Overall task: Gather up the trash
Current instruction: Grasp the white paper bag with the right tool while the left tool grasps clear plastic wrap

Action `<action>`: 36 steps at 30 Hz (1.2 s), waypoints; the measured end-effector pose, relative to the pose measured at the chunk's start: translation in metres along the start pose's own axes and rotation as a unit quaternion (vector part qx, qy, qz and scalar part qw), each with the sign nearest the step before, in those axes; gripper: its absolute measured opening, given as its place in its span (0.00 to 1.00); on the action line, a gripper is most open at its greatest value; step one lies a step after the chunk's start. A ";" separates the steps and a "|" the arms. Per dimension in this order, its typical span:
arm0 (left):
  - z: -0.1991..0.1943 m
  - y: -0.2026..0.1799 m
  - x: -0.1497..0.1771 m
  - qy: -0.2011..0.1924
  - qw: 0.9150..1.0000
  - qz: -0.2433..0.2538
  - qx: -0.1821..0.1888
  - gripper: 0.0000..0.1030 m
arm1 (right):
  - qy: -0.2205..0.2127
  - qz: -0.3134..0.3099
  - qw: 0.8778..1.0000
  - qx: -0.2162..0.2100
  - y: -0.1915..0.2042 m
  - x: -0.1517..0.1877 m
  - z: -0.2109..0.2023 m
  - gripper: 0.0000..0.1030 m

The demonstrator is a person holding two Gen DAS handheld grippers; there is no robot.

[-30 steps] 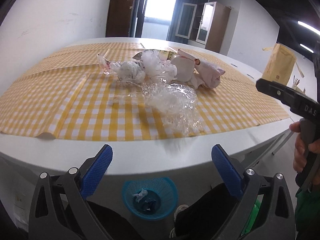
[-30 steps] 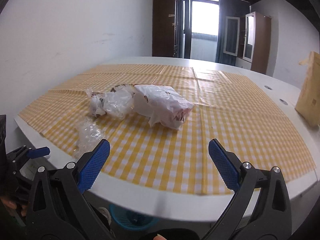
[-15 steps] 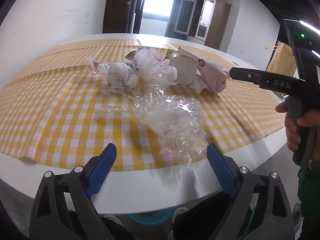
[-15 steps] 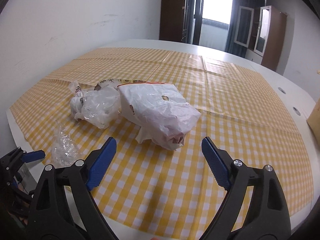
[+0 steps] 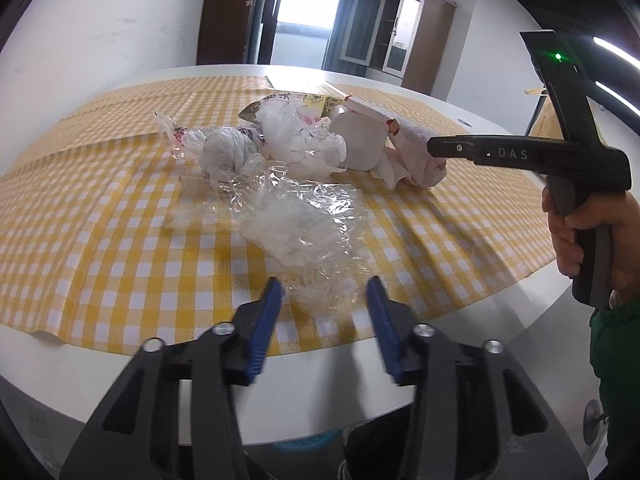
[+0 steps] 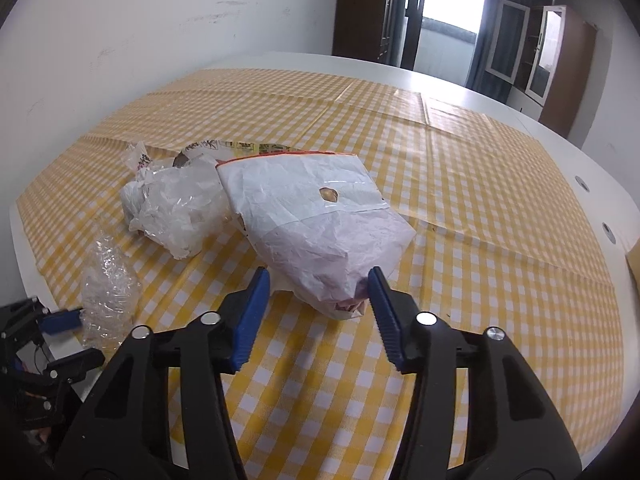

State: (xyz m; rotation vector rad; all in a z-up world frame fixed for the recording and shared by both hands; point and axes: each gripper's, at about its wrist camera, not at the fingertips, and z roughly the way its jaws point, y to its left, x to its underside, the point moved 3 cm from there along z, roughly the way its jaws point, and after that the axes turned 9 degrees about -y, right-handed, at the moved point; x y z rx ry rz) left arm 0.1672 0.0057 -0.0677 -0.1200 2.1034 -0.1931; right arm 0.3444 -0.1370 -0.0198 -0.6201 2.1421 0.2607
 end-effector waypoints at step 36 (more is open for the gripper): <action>-0.127 -0.004 0.023 -0.095 0.993 -0.015 0.062 0.21 | -0.118 0.087 0.988 -0.045 0.056 0.070 -0.143 0.01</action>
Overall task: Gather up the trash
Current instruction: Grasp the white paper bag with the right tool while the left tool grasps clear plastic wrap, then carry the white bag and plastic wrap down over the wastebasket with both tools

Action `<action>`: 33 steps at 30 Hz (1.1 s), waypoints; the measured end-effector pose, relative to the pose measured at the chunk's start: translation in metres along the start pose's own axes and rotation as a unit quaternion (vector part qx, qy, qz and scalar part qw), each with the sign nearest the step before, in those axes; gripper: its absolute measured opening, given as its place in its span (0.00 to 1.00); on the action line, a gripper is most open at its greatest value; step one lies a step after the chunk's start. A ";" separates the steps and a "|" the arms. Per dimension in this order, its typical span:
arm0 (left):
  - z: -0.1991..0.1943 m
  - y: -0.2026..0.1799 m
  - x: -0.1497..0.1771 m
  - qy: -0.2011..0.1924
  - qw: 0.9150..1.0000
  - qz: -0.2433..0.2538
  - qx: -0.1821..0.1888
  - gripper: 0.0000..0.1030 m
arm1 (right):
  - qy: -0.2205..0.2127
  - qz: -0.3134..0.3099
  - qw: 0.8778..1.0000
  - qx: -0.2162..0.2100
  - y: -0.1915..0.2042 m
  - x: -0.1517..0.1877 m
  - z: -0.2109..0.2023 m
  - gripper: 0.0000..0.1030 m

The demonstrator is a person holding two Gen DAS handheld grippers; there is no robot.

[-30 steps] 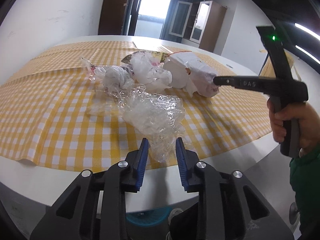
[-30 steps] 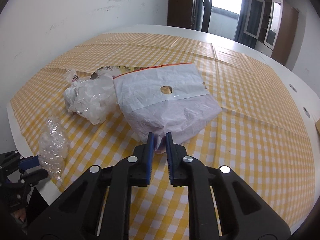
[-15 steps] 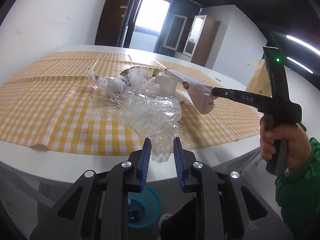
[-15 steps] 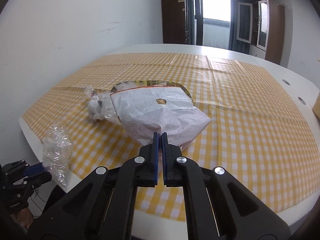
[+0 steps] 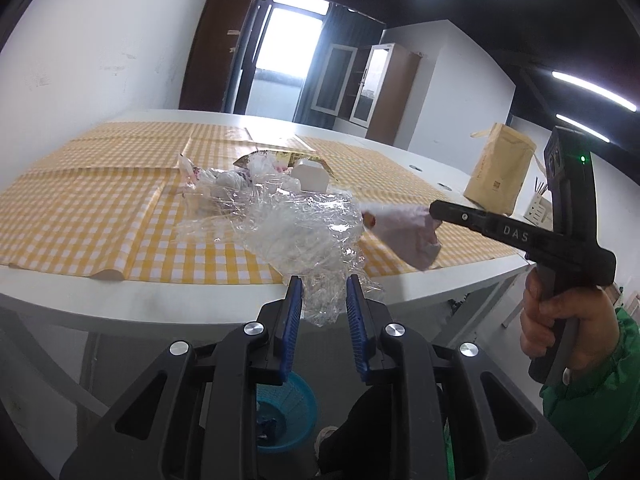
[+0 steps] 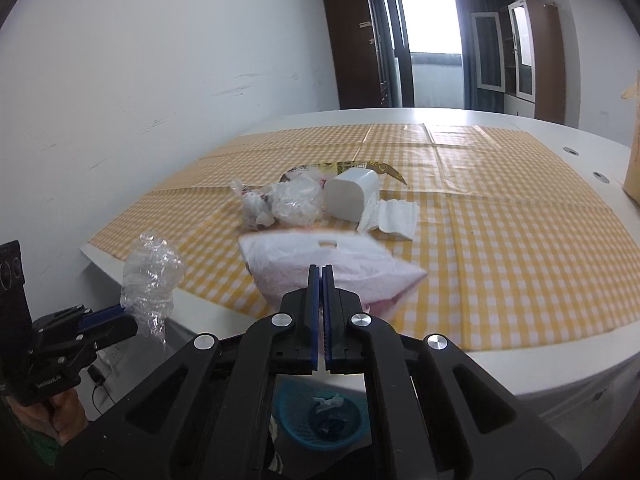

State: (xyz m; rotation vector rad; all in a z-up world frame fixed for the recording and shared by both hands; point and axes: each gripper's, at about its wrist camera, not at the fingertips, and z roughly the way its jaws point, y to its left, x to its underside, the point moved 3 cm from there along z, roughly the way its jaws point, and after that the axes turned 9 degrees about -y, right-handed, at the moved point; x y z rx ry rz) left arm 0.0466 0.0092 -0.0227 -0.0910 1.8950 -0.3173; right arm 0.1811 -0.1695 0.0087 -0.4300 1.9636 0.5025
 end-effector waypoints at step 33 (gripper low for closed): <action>-0.085 0.004 0.032 0.014 1.000 0.010 0.023 0.20 | 0.037 -0.017 0.998 -0.048 0.072 0.068 -0.066 0.00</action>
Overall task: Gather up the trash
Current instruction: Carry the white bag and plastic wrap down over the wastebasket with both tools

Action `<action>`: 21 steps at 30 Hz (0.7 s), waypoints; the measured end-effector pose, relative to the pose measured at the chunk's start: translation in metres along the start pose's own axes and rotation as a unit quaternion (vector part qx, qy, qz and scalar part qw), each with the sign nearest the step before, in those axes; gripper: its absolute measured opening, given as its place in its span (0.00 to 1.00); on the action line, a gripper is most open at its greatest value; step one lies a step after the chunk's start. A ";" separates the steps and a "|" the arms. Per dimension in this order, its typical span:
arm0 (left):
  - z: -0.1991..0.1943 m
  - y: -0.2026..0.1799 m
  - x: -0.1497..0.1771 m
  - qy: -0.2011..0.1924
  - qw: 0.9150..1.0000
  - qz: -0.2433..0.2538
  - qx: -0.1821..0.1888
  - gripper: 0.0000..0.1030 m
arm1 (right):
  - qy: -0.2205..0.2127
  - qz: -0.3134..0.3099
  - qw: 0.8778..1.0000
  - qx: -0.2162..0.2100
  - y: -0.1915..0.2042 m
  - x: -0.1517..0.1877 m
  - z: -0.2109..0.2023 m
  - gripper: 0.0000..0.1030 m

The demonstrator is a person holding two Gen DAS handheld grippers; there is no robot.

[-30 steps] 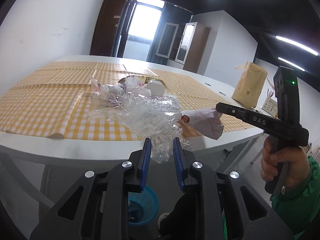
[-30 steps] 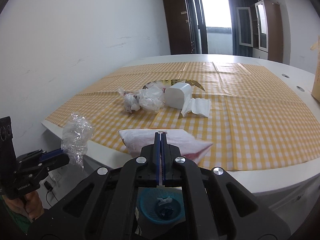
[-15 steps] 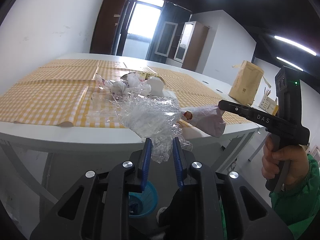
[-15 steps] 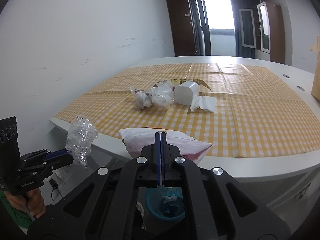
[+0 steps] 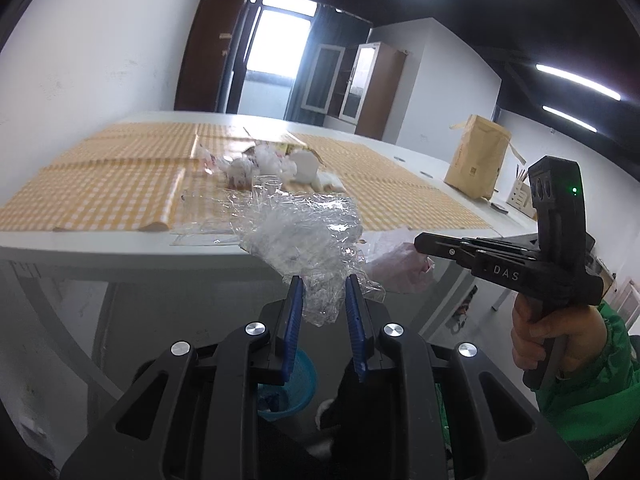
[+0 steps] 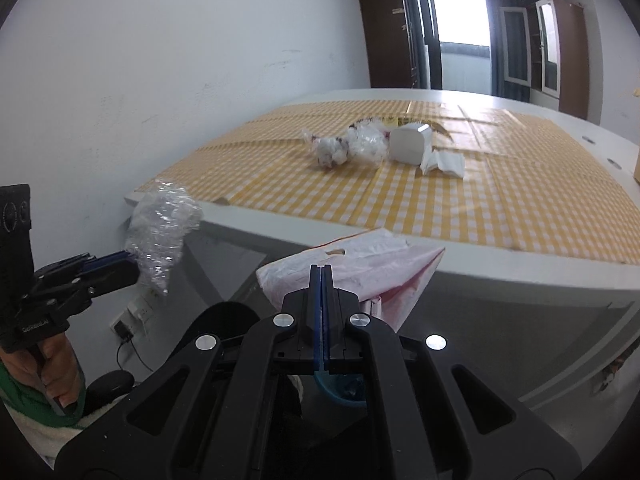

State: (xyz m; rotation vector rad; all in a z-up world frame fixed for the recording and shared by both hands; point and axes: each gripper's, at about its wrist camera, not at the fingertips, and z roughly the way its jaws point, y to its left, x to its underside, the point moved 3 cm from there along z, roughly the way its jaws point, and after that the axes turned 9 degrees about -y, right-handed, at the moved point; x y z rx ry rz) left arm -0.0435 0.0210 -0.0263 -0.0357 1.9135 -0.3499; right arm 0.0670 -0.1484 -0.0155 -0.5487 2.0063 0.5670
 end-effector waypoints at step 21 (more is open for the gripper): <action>0.004 -0.002 0.013 0.017 1.000 0.007 0.017 0.20 | 0.030 -0.007 0.999 -0.018 0.019 0.029 -0.012 0.00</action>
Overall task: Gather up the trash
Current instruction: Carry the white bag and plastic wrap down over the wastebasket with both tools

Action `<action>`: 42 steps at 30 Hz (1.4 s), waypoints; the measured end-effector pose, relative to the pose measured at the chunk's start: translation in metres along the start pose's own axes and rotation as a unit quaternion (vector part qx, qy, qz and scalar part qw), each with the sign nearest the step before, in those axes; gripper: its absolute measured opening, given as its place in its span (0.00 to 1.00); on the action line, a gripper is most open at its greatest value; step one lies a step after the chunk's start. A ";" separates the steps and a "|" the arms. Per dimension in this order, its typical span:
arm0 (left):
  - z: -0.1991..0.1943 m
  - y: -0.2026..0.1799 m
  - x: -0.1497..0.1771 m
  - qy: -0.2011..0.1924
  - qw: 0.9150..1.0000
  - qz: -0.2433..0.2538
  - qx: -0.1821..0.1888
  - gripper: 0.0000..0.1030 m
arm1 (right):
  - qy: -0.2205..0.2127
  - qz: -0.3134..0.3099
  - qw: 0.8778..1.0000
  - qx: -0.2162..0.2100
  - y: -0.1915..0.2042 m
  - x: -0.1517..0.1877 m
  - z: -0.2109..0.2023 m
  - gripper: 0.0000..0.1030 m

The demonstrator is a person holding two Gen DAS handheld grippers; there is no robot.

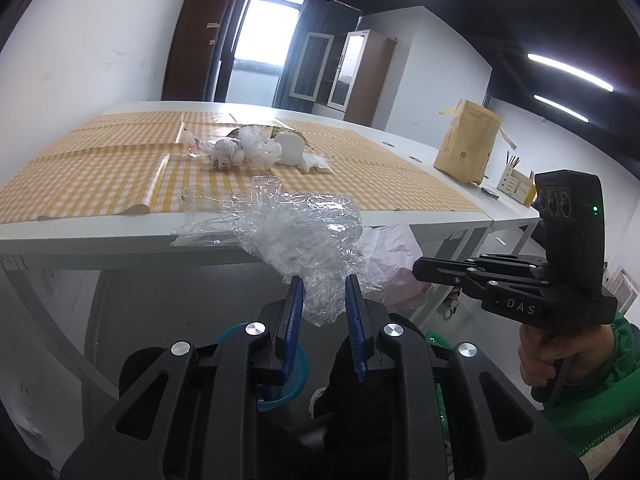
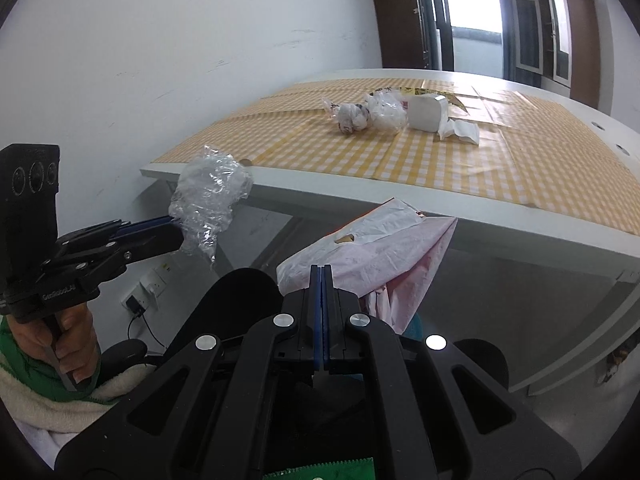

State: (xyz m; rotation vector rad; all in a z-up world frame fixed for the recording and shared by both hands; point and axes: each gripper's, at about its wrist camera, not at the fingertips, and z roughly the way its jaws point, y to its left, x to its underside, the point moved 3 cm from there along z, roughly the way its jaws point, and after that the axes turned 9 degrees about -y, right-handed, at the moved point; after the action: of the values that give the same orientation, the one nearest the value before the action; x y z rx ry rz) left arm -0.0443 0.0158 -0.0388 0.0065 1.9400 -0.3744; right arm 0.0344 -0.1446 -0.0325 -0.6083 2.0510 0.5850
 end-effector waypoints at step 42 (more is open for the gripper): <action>0.108 0.064 0.076 0.136 0.986 -0.092 -0.019 0.19 | 0.123 0.064 0.990 -0.007 -0.057 0.093 0.146 0.00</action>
State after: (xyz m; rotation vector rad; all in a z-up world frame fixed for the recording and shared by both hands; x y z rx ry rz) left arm 0.0345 0.0355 -0.1611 -0.1552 2.2244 -0.4800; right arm 0.1156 -0.1179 -0.1936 -0.5849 2.3332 0.6253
